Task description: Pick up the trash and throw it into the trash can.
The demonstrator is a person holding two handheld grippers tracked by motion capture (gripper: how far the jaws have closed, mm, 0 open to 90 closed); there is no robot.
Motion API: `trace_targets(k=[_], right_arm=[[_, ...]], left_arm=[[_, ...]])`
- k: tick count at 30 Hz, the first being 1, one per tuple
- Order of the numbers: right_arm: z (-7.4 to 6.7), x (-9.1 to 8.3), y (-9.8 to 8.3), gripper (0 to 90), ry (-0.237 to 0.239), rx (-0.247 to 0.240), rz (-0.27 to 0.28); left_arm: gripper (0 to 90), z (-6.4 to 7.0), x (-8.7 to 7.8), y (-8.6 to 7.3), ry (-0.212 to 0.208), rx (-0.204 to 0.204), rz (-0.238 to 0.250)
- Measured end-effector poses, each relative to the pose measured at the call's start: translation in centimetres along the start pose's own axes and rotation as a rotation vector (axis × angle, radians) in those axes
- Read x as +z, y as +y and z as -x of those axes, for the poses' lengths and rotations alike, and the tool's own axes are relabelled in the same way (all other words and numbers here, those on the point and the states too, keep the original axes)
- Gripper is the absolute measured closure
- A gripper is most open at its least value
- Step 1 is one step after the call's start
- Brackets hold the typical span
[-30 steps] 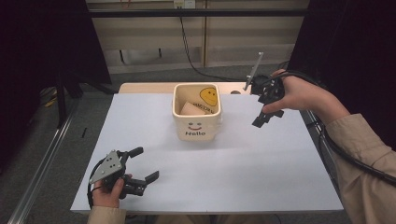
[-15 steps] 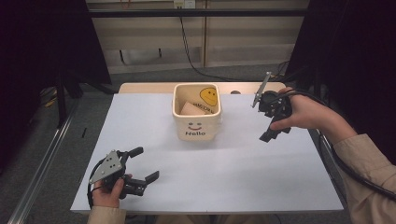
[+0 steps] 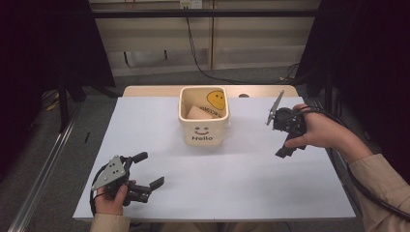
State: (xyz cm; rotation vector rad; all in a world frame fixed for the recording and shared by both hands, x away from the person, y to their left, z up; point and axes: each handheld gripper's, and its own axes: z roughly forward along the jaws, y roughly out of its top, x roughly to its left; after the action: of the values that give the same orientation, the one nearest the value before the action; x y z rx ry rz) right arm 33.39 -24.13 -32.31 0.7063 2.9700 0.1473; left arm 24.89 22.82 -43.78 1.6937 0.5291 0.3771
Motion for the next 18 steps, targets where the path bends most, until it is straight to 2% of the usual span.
trace_targets(k=[7, 18], right_arm=[[-0.7, 1.6, -1.4, 6.8, 0.029, 0.016, 0.011], [-1.8, 4.6, -3.5, 6.6, 0.053, 0.035, -0.019]], left_arm=[[1.0, 0.0, 0.0, 0.0, -0.001, 0.001, -0.002], [1.0, 0.0, 0.1, -0.1, -0.004, 0.004, -0.003]])
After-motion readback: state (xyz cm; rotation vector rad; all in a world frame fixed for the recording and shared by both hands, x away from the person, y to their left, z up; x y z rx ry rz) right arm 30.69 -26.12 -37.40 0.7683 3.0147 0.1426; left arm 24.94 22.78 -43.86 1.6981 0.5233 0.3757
